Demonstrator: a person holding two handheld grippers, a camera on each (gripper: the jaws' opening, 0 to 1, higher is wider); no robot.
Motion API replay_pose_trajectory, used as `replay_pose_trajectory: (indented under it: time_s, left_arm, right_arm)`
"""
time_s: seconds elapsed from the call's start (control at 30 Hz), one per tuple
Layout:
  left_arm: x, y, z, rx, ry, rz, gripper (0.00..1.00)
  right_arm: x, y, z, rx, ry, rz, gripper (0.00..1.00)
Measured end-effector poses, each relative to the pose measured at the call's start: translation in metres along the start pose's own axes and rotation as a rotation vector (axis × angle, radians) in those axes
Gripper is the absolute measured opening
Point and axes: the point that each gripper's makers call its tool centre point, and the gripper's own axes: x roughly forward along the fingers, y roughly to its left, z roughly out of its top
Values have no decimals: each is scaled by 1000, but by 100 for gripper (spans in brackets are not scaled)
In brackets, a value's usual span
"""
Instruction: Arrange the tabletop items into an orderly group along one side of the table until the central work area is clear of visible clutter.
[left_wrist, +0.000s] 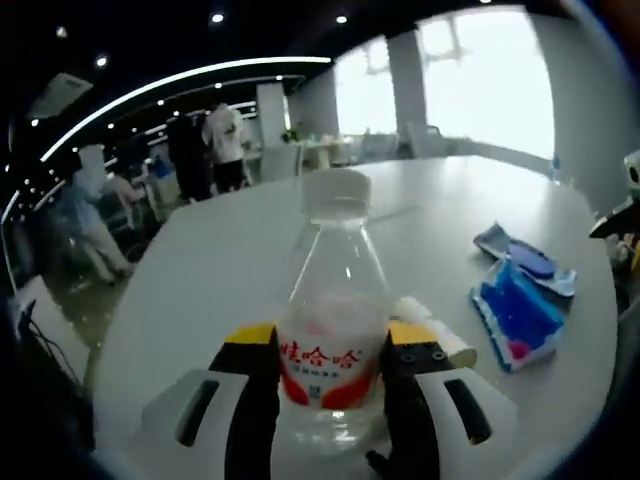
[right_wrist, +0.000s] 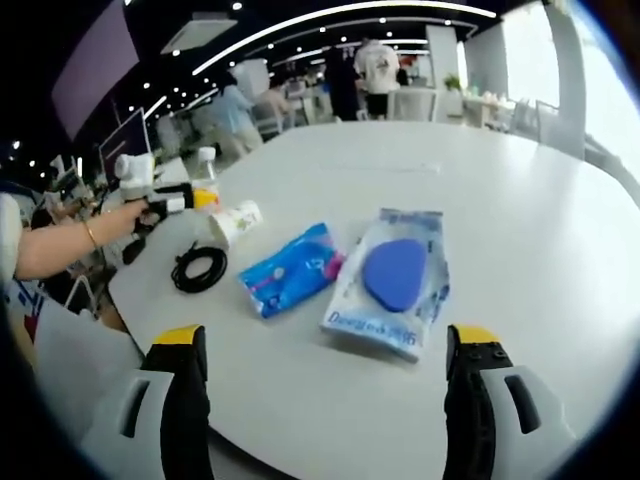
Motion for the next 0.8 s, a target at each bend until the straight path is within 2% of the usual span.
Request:
replay_pose_trajectory:
  time_s: [0.1, 0.23, 0.47, 0.6, 0.8]
  left_arm:
    - [-4, 2, 3, -12, -30, 18, 36]
    - [-4, 6, 8, -50, -41, 53, 36]
    - [-2, 17, 18, -94, -79, 137, 36]
    - [2, 24, 26, -78, -87, 184, 36]
    - [7, 35, 34, -124, -90, 238, 36]
  right_arm:
    - [0, 1, 0, -1, -1, 1, 99]
    - [-1, -1, 3, 8, -14, -6, 99]
    - [-2, -1, 3, 16, -16, -4, 99]
    - [-2, -1, 3, 19, -17, -5, 99]
    - [-2, -3, 1, 21, -9, -8, 99]
